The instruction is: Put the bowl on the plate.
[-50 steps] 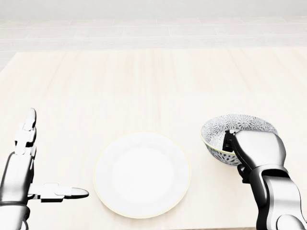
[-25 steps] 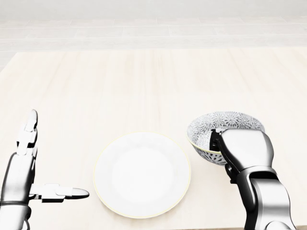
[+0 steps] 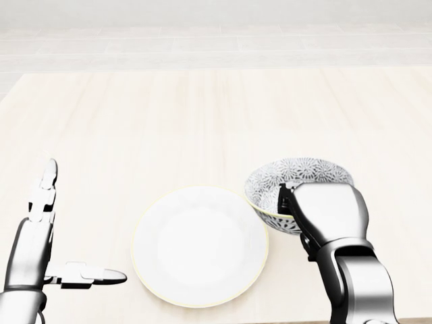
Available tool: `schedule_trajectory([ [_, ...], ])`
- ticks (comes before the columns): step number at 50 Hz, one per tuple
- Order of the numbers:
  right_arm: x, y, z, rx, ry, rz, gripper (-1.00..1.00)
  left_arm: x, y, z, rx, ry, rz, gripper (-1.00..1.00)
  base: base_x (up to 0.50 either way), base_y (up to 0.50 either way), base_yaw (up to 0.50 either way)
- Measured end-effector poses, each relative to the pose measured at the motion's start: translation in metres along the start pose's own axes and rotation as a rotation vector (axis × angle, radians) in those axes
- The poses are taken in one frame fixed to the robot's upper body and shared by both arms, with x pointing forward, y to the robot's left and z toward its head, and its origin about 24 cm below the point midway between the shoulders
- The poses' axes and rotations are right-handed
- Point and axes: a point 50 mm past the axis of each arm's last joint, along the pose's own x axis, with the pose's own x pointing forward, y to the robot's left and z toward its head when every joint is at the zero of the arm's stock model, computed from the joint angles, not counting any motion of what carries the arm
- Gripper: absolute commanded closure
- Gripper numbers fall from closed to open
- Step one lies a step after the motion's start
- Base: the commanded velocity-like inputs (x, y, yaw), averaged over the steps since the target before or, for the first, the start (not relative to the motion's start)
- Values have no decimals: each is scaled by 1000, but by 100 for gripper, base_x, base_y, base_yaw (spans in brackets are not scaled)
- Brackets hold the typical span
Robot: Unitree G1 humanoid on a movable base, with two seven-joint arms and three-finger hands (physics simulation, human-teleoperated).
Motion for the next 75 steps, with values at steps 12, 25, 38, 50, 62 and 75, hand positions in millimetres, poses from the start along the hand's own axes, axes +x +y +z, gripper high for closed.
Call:
schedule_trajectory([
  [12, -3, 0, 11, 18, -32, -2, 38, -1, 1, -1, 9, 3, -1, -100, 0, 0, 0],
  [25, -9, -1, 24, 28, -68, -6, 32, -1, 1, -1, 11, 3, -2, -100, 0, 0, 0],
  [38, -16, 3, 35, 42, -101, -6, 35, -1, 2, -2, 5, 8, 0, -100, 0, 0, 0],
  [50, -22, 8, 46, 51, -134, -3, 35, -1, 2, -4, 4, 16, -2, -100, 0, 0, 0],
  [62, -26, 12, 60, 76, -181, -4, 33, -1, 3, -6, 3, 24, -3, -100, 0, 0, 0],
  [75, -28, 16, 71, 104, -220, -6, 34, 0, 3, -10, 0, 41, -3, -100, 0, 0, 0],
])
